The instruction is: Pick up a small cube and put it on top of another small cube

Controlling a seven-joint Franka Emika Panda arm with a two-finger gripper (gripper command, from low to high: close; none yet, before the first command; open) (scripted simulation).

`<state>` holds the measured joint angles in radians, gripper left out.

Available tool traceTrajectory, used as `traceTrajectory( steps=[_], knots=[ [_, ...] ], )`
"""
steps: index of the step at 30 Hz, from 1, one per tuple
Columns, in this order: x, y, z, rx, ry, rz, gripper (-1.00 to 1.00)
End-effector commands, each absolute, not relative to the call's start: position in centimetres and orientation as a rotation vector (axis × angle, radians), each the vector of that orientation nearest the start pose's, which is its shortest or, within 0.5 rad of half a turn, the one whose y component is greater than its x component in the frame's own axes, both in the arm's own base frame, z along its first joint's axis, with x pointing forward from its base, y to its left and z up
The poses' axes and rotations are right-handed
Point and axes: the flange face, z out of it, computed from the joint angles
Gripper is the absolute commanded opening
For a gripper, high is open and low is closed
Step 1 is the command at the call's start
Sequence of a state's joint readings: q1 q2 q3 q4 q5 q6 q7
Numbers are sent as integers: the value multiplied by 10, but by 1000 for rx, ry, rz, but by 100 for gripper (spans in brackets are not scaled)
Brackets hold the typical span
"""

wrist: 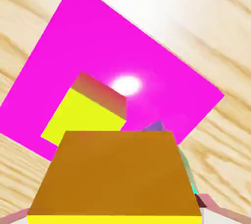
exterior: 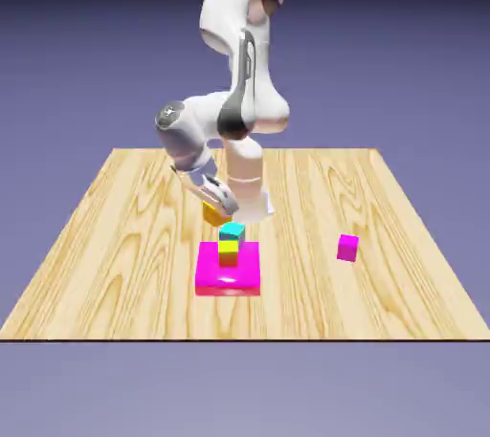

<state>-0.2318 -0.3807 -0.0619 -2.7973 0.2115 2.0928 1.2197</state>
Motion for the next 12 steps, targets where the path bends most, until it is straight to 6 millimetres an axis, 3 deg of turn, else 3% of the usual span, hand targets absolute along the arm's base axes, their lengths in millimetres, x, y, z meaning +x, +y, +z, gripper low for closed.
traceTrajectory(
  steps=[1, 3, 9, 10, 12],
  knots=[
    [307, -77, 298, -2132, 2220, 579, -100],
    [304, -75, 299, -2149, 2210, 578, -100],
    [291, -62, 232, -2149, 2210, 578, -100],
    [291, -62, 232, -2149, 2210, 578, 100],
    [295, -64, 243, -2148, 2208, 580, 100]
  ],
)
